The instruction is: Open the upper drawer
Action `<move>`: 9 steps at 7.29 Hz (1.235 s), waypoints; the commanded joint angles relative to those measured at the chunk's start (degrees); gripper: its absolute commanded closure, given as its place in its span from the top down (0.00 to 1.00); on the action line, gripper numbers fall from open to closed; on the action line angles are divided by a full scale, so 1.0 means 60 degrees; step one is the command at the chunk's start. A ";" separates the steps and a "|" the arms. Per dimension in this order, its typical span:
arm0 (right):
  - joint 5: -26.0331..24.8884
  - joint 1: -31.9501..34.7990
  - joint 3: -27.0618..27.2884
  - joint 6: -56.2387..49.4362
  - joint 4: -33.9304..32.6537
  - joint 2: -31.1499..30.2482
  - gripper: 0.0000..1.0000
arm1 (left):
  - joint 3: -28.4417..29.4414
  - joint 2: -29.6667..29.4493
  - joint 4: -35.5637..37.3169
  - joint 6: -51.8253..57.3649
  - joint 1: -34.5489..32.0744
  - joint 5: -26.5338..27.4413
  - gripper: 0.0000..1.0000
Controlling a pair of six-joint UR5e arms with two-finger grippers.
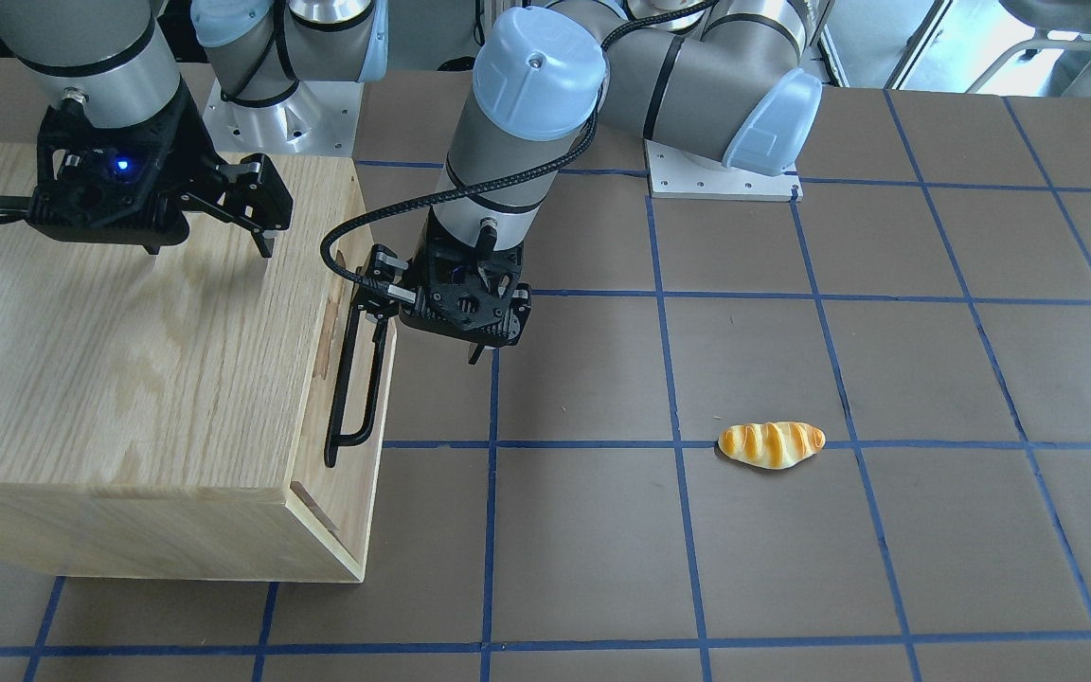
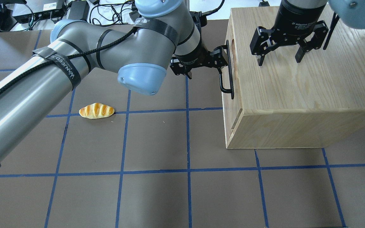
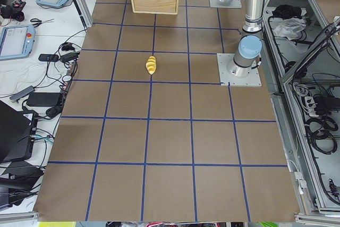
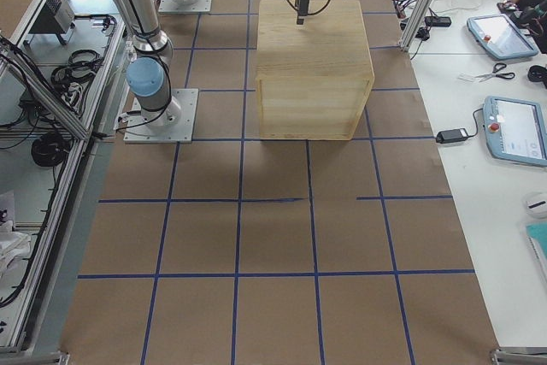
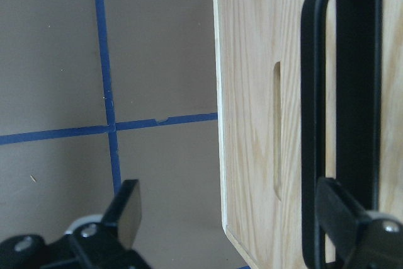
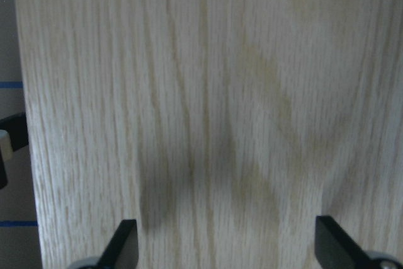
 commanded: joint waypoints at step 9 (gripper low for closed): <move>0.0000 0.0000 -0.0004 0.0001 0.0000 0.0000 1.00 | 0.0035 -0.0431 0.0465 0.0155 0.0005 -0.0117 1.00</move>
